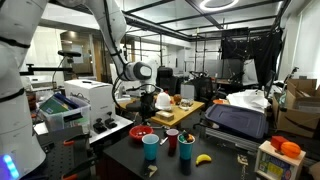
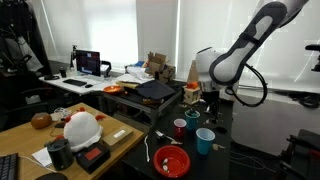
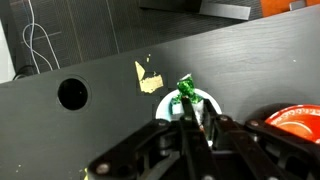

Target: Put the sweets inside the blue cup.

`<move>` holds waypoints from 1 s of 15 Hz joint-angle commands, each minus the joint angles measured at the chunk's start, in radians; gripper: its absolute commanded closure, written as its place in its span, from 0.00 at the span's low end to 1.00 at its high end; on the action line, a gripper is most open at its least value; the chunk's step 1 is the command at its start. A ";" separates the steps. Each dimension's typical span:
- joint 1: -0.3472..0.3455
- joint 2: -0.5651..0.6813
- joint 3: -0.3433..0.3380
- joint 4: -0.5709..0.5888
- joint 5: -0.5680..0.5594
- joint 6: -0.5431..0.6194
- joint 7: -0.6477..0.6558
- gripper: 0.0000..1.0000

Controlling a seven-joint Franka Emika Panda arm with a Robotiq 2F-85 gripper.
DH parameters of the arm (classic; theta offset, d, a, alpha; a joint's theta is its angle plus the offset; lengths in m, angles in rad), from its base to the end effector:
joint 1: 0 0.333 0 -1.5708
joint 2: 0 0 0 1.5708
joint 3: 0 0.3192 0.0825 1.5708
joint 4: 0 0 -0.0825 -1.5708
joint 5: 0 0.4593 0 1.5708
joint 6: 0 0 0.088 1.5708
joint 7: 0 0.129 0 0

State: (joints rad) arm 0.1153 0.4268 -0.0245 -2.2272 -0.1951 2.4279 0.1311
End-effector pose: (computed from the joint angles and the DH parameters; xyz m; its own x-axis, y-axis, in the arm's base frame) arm 0.5507 0.0453 0.0771 0.9704 0.1054 -0.2171 0.1358 -0.9821 0.1303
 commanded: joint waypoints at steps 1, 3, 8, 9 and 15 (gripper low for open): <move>0.017 0.026 -0.035 0.005 -0.045 0.010 0.079 0.97; 0.016 0.048 -0.037 0.018 -0.046 0.016 0.090 0.97; 0.022 0.095 -0.032 0.059 -0.032 0.049 0.089 0.97; 0.026 0.103 -0.034 0.071 -0.034 0.054 0.091 0.97; 0.026 0.129 -0.035 0.106 -0.026 0.053 0.087 0.97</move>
State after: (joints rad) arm 0.1321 0.5465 -0.0488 -2.1342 -0.2240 2.4734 0.2000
